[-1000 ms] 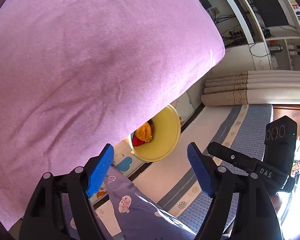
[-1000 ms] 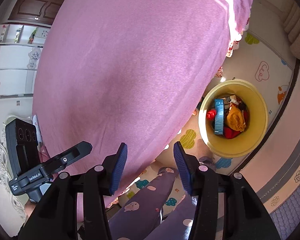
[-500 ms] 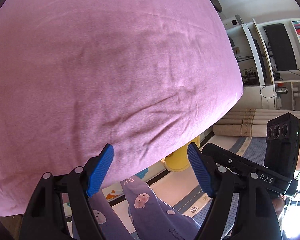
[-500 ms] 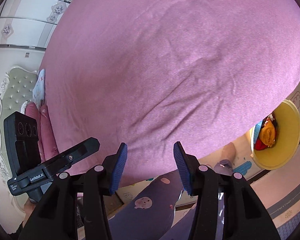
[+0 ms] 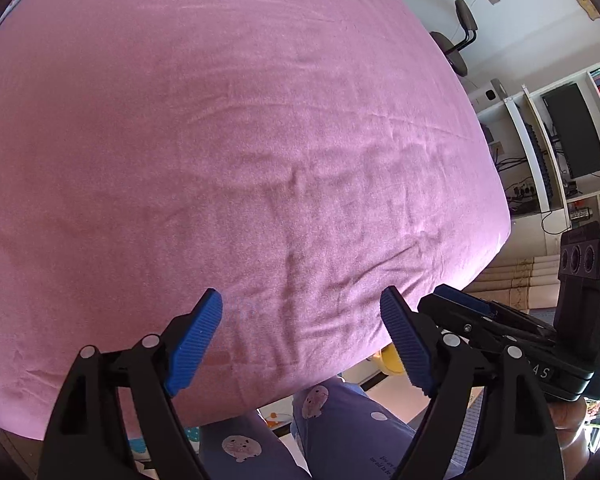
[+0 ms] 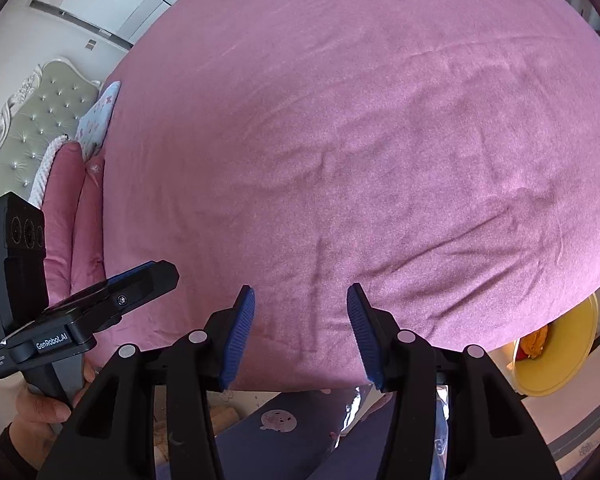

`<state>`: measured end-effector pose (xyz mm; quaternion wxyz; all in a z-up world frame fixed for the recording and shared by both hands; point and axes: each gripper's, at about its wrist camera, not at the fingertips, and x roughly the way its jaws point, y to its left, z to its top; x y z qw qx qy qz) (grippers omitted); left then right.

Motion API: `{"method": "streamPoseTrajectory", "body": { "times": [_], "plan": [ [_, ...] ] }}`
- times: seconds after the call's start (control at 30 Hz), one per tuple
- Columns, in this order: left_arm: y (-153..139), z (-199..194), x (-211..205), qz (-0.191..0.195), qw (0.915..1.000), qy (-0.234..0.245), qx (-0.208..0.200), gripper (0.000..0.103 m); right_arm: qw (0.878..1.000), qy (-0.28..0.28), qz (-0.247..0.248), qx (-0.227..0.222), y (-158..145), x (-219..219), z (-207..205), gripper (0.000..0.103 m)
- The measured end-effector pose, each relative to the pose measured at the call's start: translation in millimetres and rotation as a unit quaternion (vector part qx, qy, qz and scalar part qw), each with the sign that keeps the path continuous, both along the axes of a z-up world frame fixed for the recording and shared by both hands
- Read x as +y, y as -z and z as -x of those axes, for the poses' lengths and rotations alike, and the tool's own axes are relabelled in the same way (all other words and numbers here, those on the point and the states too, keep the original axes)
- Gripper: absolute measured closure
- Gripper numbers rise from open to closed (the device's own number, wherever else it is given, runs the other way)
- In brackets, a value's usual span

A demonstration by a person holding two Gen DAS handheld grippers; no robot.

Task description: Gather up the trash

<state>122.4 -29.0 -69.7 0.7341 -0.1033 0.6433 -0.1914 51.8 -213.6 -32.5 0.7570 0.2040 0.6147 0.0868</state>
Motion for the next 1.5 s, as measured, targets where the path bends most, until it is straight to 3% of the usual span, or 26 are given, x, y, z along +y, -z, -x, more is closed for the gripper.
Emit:
{"method": "streamPoseTrajectory", "body": {
  "times": [0.23,0.43,0.7,1.07,1.5],
  "plan": [
    [-37.2,12.6,11.4,-0.056,0.9954,-0.048,-0.062,0.013,0.995,-0.049,0.067,-0.062,-52.4,7.8,-8.1,0.048],
    [-74.1,27.7,15.8,-0.064,0.9890,-0.102,-0.086,0.008,0.987,-0.076,0.094,-0.102,-84.8,-0.5,-14.1,0.038],
    [-120.2,42.1,8.1,-0.079,0.9787,-0.133,-0.135,0.006,0.973,-0.103,0.117,-0.169,-123.3,-5.2,-20.1,0.021],
    [-137.6,43.9,3.7,-0.114,0.9676,-0.180,-0.136,0.004,0.970,-0.125,0.110,-0.178,-125.3,-10.6,-27.8,0.018],
    [-150.5,36.7,-11.9,-0.130,0.9620,-0.174,-0.166,0.004,0.968,-0.137,0.112,-0.180,-124.4,-11.6,-29.8,0.018]
  ]
}}
